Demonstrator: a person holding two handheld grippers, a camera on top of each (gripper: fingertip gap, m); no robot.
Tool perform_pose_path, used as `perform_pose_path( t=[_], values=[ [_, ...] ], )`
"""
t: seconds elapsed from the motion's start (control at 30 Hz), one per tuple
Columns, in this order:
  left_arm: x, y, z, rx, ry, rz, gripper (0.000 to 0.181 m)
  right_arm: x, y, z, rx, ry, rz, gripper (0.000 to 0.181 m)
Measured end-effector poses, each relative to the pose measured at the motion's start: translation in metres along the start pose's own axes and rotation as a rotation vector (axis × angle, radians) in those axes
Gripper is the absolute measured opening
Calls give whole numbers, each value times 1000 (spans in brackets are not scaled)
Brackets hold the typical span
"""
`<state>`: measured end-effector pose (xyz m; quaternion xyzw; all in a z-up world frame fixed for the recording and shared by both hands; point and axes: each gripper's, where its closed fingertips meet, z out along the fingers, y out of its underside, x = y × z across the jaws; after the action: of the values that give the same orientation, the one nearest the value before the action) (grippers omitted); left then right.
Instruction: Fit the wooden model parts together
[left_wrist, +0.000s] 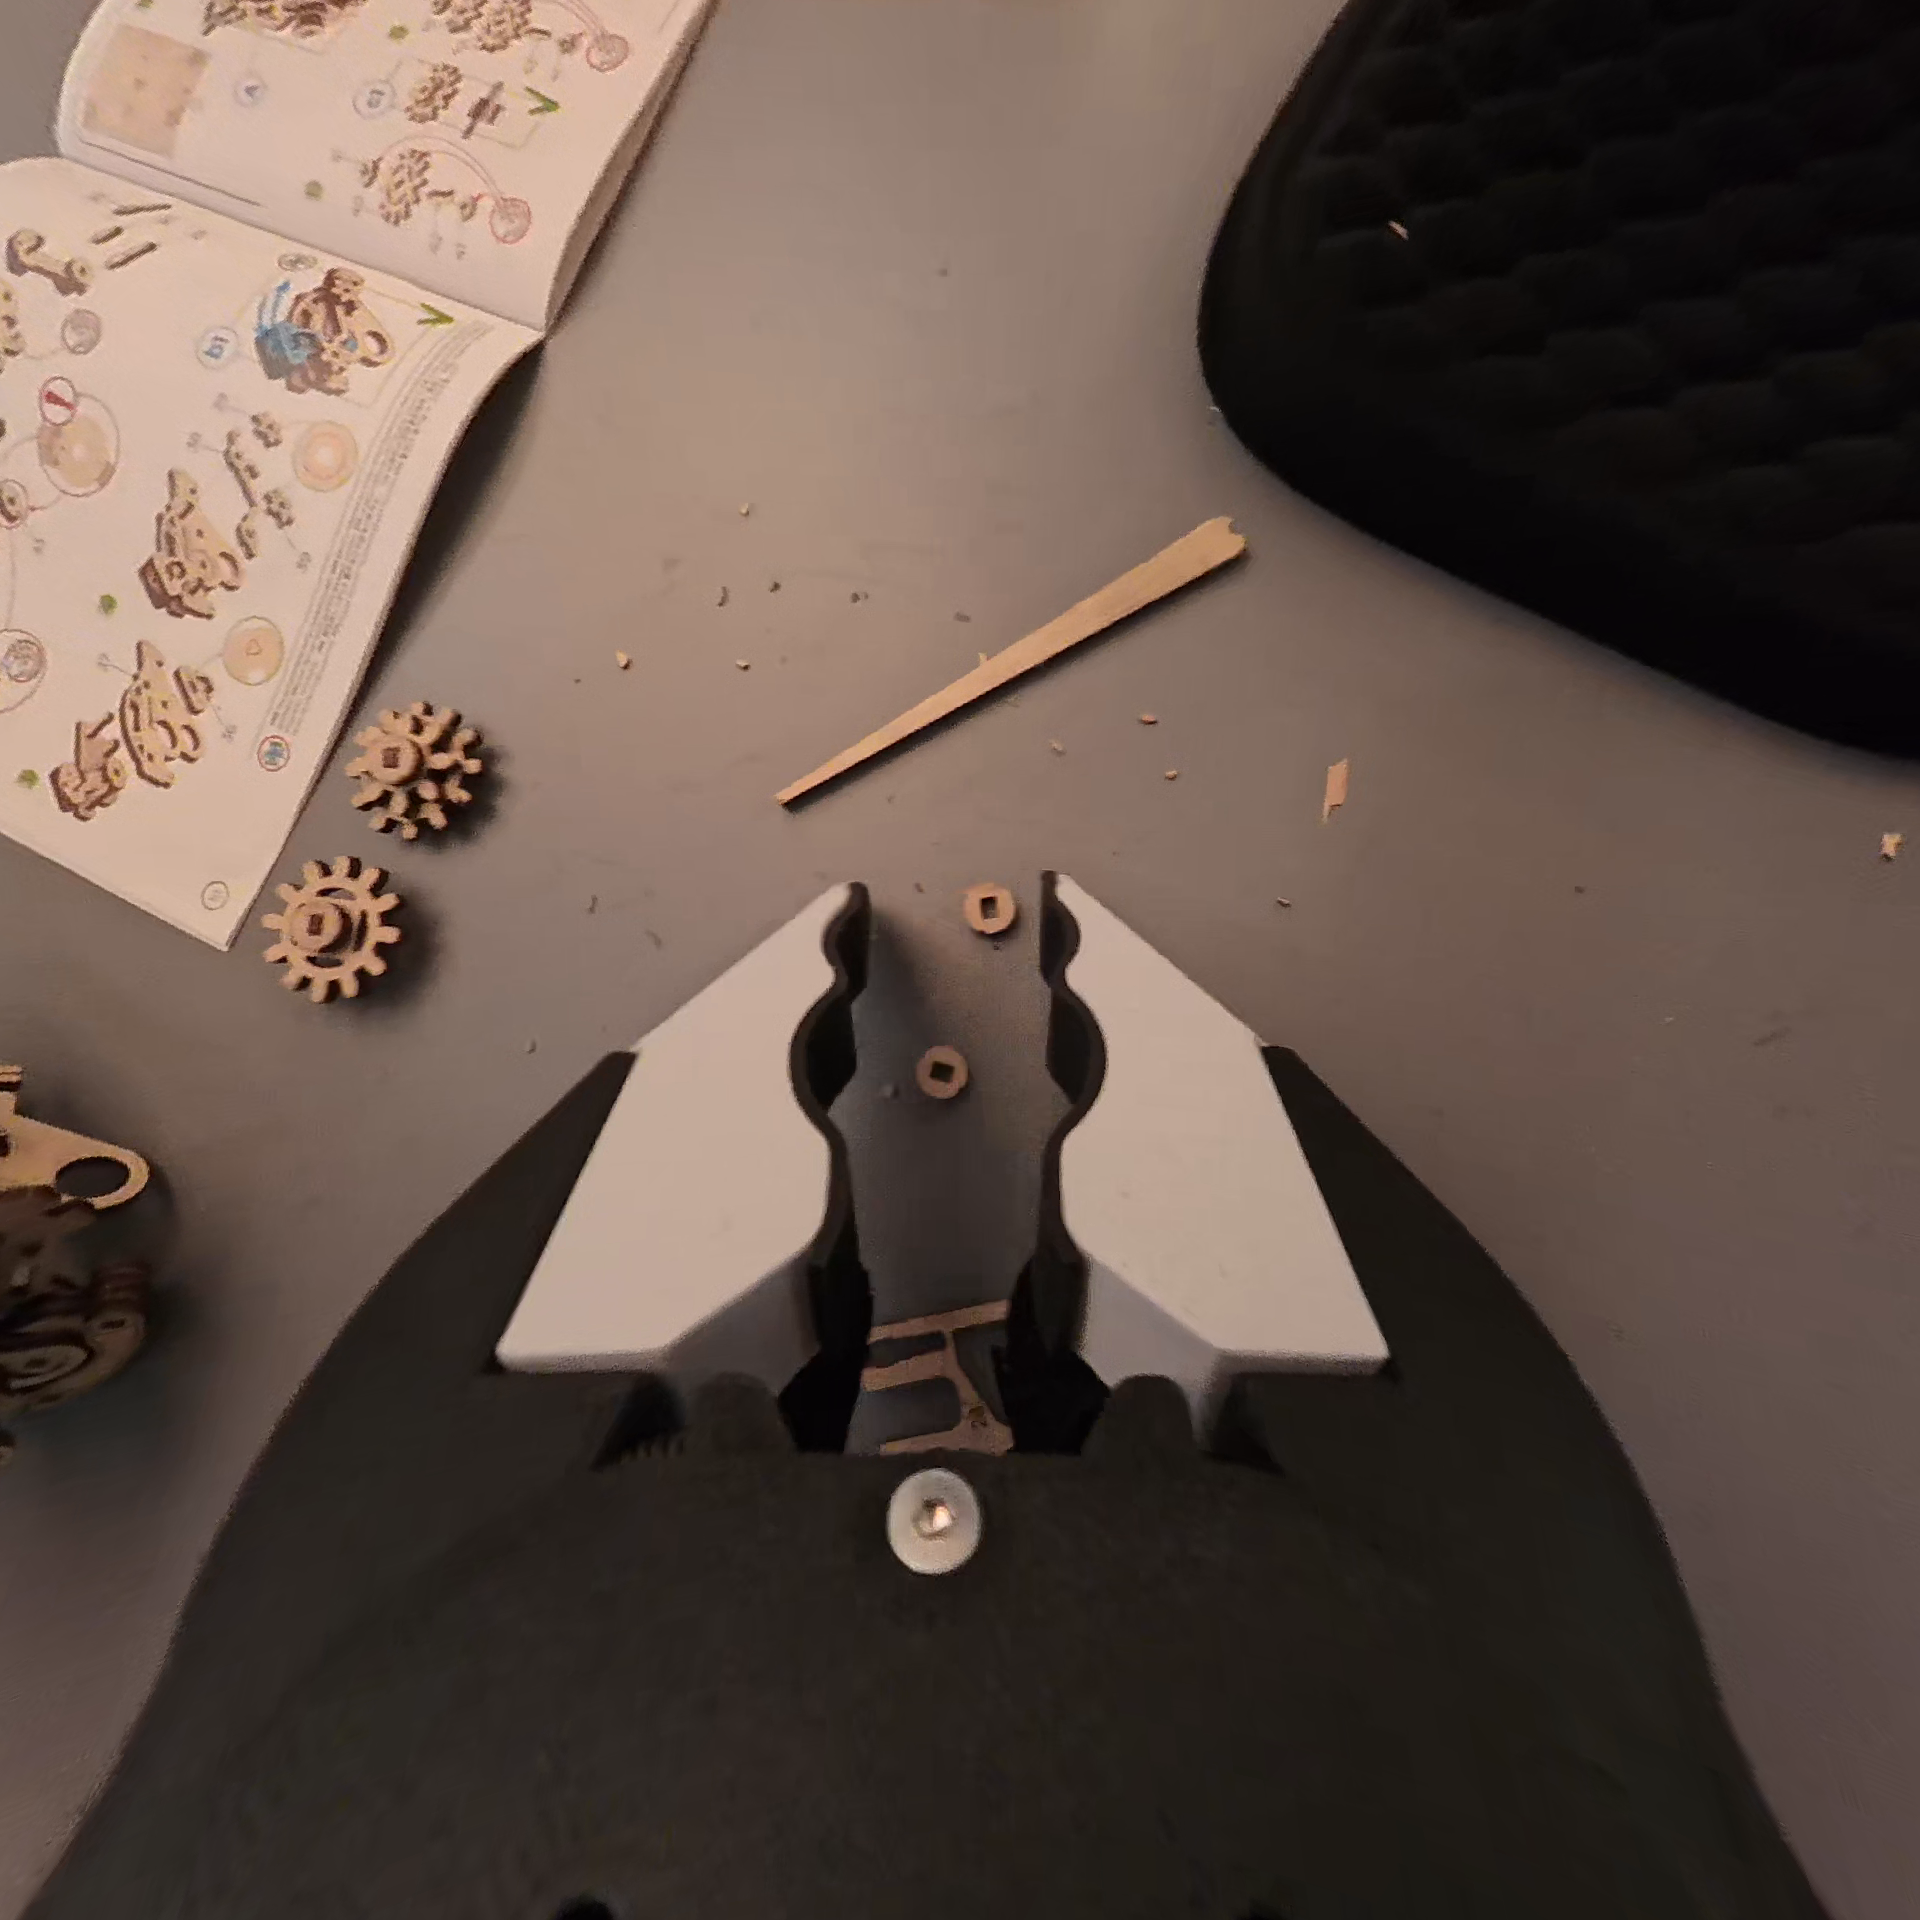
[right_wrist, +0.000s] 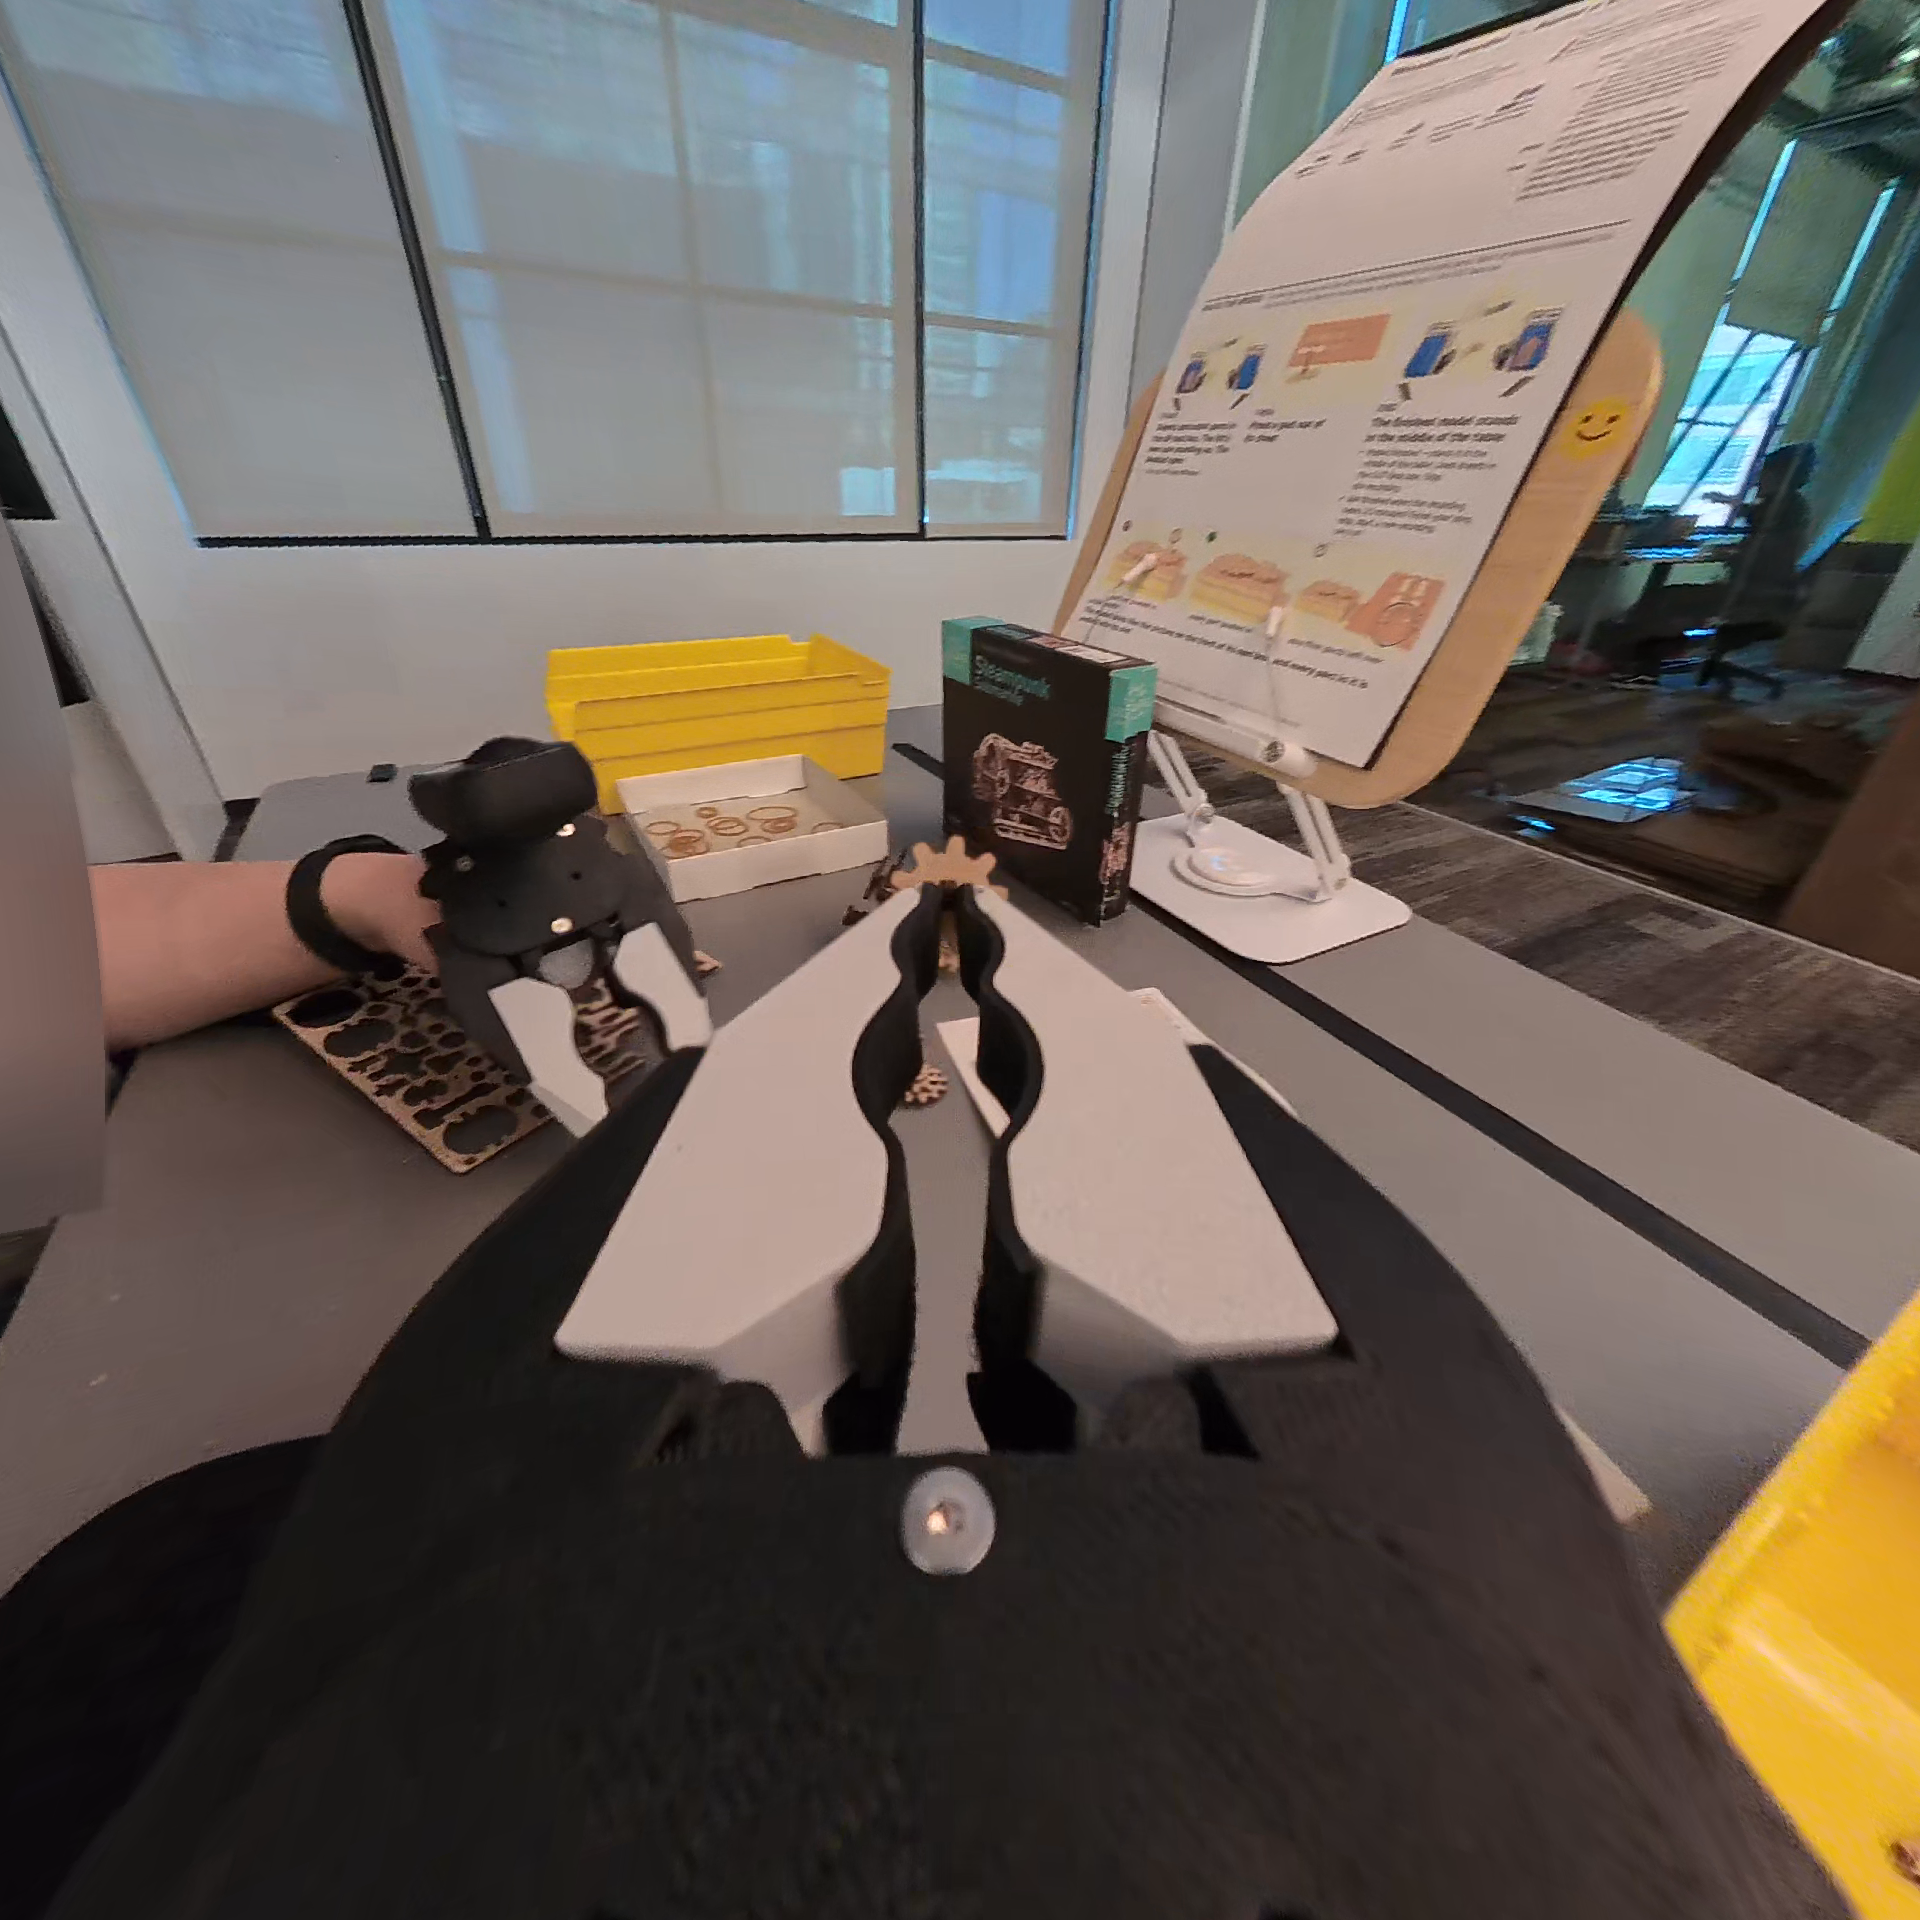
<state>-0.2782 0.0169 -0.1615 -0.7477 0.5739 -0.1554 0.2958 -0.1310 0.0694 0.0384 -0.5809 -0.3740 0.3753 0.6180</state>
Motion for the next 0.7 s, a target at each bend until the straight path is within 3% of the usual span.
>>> perform_pose_path(
  t=[0.03,0.23,0.47,0.7],
  values=[
    [-3,-2,-2,14,-3,-19,35,-3,0,0,1,-24,14,2],
    [-3,-25,-20,183,114,-167,34,-16,-12,-5,77,-170,158,1],
    [-5,-45,-40,347,207,-262,32,-14,-3,-3,33,-169,162,2],
    [-6,-44,-38,345,208,-276,29,-8,3,-2,3,-132,142,2]
  ],
)
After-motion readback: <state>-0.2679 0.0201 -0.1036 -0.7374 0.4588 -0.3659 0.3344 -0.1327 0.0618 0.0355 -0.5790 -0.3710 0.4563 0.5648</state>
